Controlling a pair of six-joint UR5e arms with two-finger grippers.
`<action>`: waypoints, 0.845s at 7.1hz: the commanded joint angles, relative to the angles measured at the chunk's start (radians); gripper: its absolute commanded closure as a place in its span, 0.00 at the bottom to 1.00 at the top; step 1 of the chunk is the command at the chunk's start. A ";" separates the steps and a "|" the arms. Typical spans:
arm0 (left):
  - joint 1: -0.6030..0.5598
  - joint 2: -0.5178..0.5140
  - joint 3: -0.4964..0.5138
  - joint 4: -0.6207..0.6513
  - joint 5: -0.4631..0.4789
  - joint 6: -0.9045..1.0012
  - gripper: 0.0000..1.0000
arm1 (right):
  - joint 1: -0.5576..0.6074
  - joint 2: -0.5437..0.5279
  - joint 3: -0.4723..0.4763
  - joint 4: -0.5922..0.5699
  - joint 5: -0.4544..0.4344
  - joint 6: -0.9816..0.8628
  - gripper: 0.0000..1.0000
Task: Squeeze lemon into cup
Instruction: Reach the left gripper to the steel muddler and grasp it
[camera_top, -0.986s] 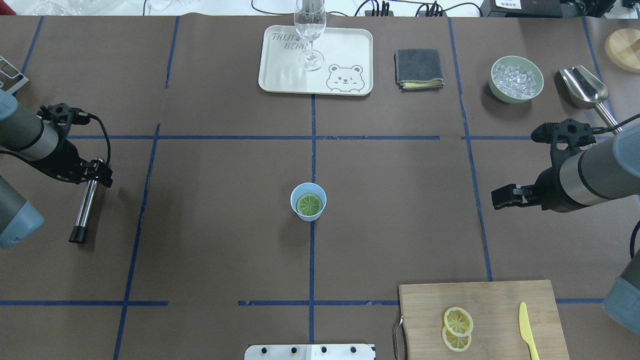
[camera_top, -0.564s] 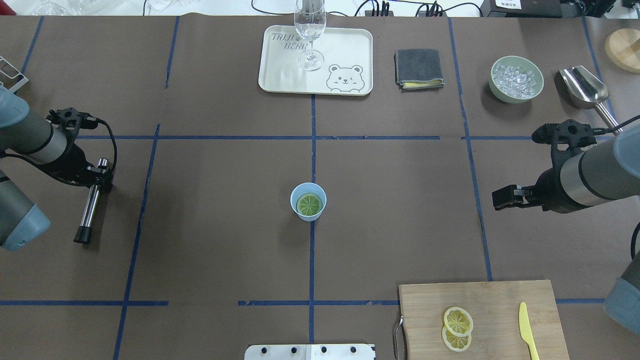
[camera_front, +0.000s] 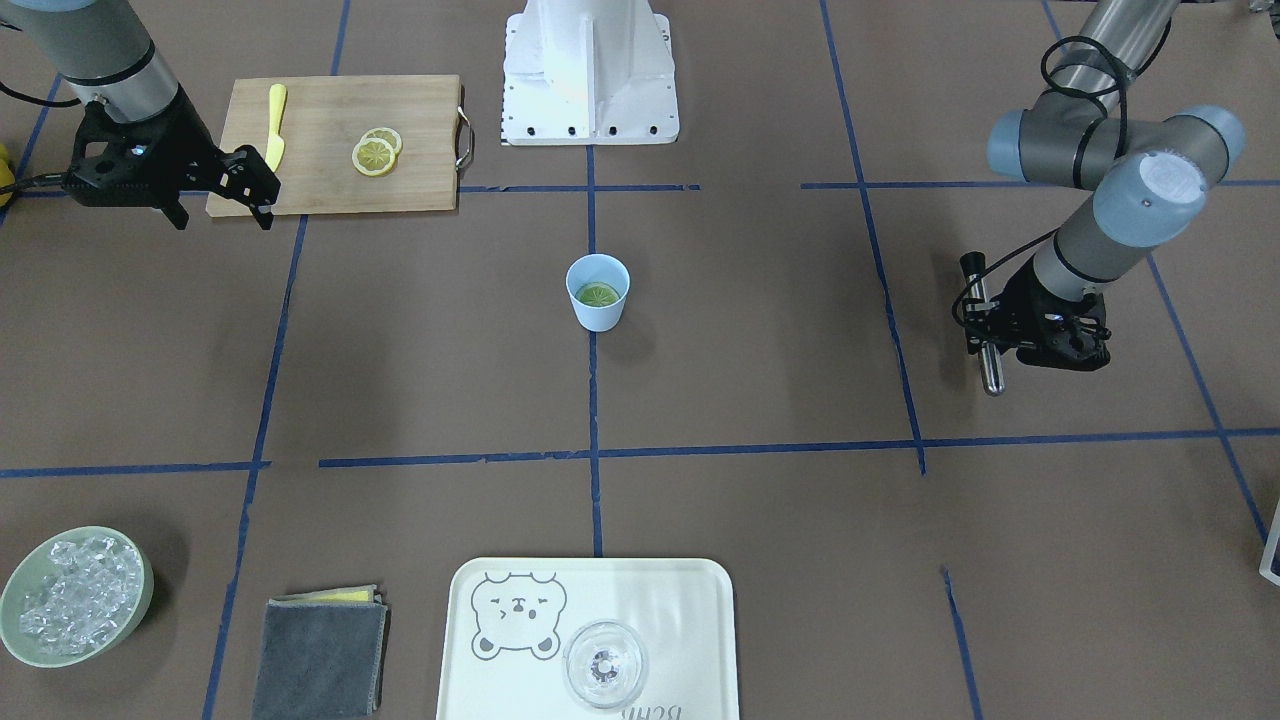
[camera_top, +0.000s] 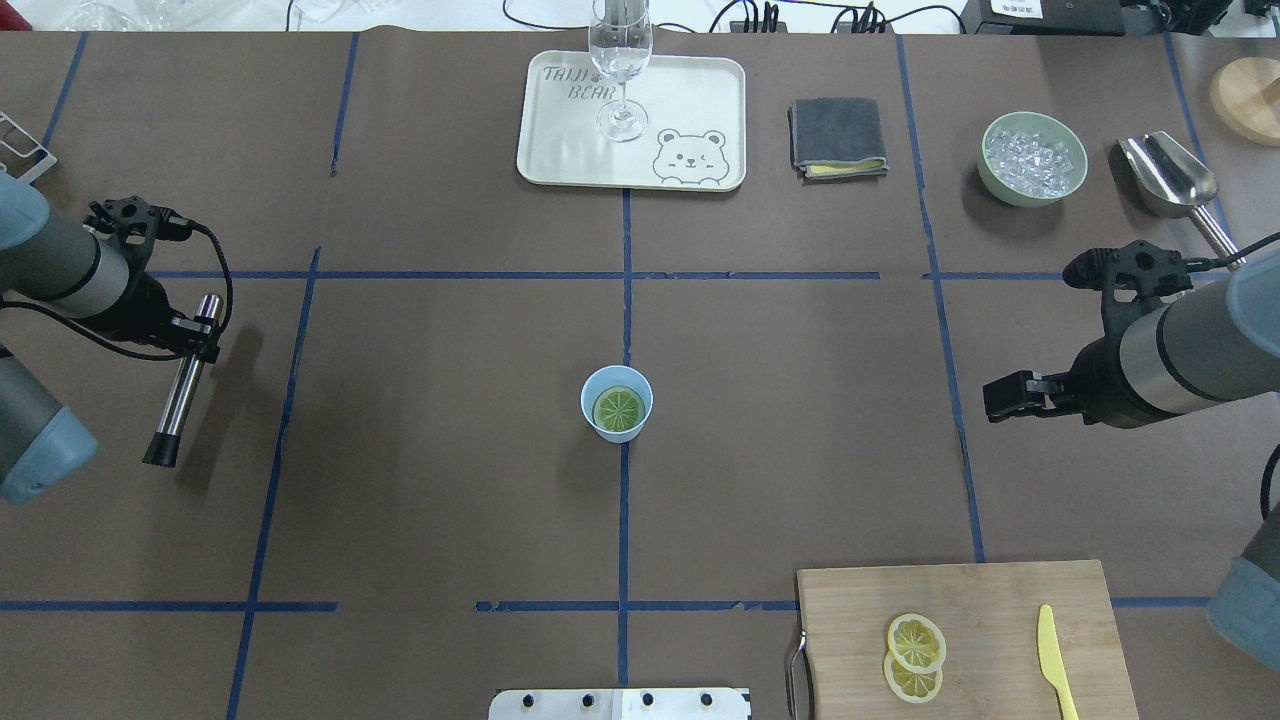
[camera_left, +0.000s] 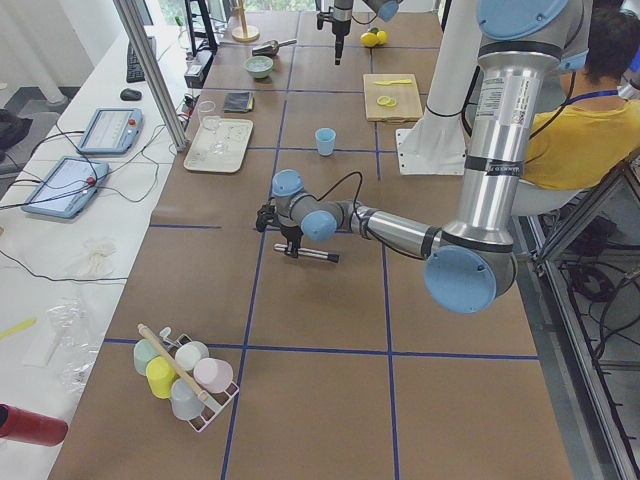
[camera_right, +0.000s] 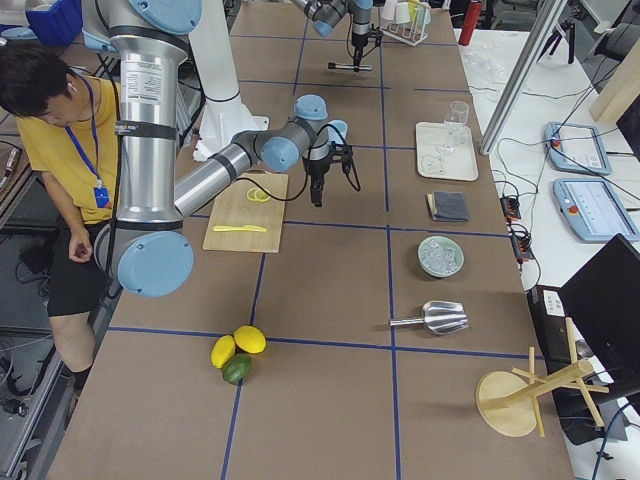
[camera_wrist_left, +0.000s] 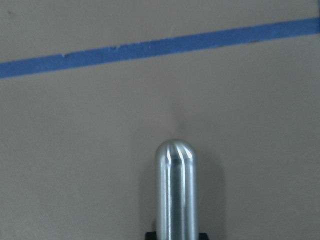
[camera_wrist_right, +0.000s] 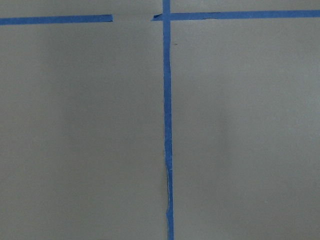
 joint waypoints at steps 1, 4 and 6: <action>-0.001 -0.022 -0.181 0.157 0.024 -0.007 1.00 | 0.000 0.000 0.002 0.000 -0.001 0.004 0.00; 0.010 -0.130 -0.445 0.262 0.092 -0.236 1.00 | 0.003 0.002 0.010 0.002 -0.001 0.004 0.00; 0.219 -0.302 -0.478 0.261 0.390 -0.283 1.00 | 0.006 0.002 0.010 0.002 0.001 0.004 0.00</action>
